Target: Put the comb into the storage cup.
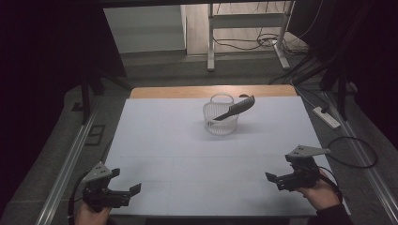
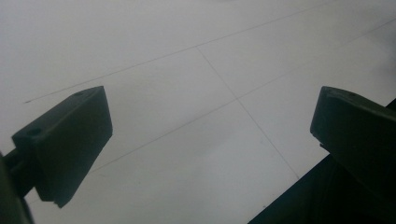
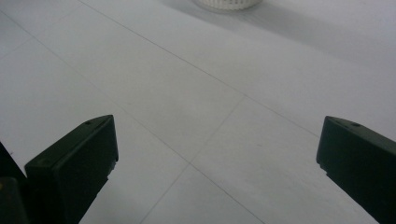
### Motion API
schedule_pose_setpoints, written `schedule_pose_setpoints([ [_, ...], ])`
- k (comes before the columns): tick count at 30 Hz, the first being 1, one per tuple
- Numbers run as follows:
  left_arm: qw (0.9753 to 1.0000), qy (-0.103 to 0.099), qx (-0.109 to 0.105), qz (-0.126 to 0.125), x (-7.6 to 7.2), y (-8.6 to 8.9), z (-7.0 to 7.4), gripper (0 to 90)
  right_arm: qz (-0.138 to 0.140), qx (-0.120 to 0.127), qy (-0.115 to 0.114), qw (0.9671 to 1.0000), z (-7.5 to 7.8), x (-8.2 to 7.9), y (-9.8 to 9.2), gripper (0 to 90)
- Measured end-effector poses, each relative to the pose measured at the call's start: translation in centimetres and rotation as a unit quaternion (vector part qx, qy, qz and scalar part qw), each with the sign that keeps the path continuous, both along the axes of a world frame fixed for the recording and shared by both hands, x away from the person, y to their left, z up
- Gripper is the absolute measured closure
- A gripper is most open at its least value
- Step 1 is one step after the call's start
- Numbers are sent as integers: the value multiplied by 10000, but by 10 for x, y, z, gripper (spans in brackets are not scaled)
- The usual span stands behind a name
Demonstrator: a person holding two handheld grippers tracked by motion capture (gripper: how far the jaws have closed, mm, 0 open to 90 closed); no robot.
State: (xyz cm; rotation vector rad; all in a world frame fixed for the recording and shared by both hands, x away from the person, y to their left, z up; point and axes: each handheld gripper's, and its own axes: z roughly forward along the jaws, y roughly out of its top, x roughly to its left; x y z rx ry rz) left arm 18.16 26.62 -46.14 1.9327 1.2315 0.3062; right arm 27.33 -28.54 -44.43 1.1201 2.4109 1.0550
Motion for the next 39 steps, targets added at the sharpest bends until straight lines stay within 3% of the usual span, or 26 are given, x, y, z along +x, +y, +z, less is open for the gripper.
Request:
schedule_pose_setpoints([
  [39, 10000, -70, 29, 39, -1, 1, 1, 0, -613, -129, -1, 9980, 1, -33, -36, 0],
])
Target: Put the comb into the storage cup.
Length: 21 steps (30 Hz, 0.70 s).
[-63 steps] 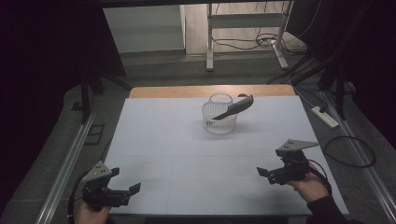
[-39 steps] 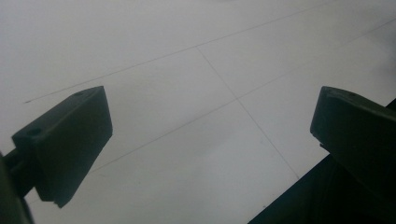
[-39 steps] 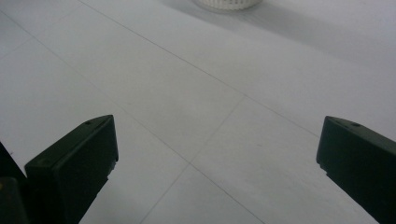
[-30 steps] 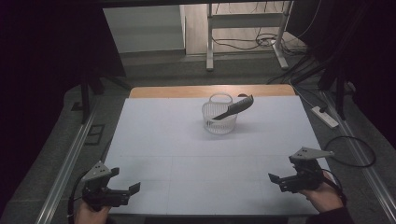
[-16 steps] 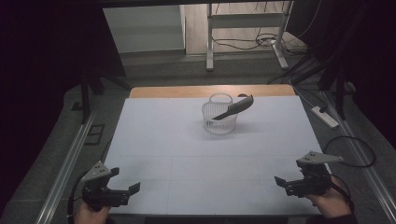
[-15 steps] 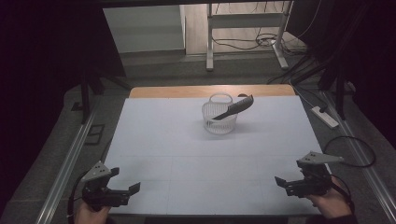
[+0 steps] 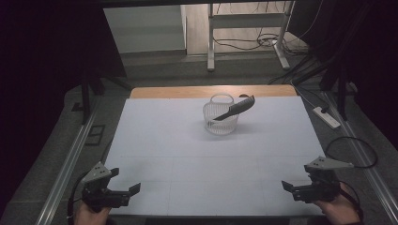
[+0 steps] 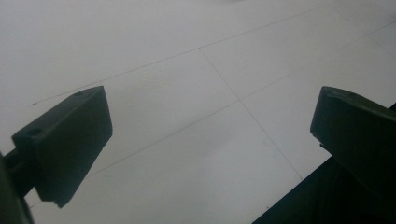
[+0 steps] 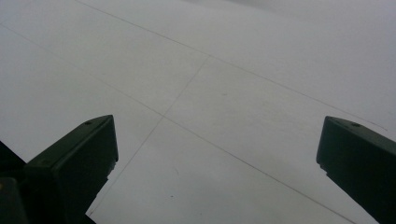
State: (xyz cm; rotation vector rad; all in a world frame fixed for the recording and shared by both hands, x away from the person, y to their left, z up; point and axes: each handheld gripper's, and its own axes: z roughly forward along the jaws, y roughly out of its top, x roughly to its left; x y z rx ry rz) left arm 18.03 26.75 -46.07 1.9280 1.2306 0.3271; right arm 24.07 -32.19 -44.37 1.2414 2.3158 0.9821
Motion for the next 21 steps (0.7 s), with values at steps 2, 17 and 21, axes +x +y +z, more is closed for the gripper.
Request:
schedule_pose_setpoints([
  [2, 10000, 2, 14, 22, 0, 1, 0, 0, -43, 18, -19, 10000, 1, -1, -2, 0],
  [17, 9999, 0, 54, 87, -1, 4, 0, 0, -300, -99, 83, 9995, 3, -10, -10, 0],
  [21, 9999, 4, 55, 125, -2, 6, 0, 0, -325, -300, 138, 9989, 3, -12, -8, 0],
])
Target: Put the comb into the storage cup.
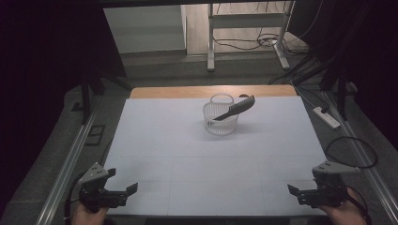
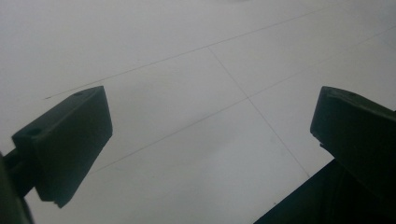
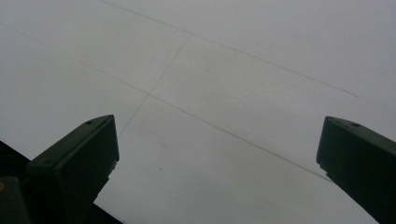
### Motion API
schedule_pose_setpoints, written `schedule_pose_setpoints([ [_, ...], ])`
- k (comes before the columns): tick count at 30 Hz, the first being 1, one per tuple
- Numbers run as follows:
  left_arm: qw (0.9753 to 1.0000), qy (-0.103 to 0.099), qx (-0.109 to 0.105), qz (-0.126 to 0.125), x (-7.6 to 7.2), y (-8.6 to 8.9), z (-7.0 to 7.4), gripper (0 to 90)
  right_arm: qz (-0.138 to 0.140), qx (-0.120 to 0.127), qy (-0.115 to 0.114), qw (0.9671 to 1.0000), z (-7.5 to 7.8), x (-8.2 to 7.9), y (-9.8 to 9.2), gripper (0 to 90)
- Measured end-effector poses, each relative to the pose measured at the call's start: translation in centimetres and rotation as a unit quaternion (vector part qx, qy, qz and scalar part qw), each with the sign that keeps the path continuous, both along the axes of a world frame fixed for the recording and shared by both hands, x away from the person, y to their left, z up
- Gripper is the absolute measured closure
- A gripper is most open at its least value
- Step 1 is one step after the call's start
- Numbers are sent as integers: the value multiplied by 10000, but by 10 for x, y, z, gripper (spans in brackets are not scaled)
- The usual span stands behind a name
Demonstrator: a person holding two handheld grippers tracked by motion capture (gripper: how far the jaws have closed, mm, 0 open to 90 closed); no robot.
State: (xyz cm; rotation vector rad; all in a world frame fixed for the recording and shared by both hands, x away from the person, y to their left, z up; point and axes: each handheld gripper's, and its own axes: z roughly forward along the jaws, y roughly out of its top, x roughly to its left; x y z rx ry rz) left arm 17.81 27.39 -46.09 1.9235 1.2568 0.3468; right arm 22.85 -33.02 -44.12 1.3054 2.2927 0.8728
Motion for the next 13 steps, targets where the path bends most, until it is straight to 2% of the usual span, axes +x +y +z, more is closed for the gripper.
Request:
schedule_pose_setpoints([
  [5, 10000, 5, -7, 36, -1, 2, 0, 0, -14, -214, 52, 9998, -1, -2, 3, 0],
  [13, 10000, 14, 14, 27, 0, 1, 0, 0, -65, -236, 213, 9995, -3, 0, 2, 0],
])
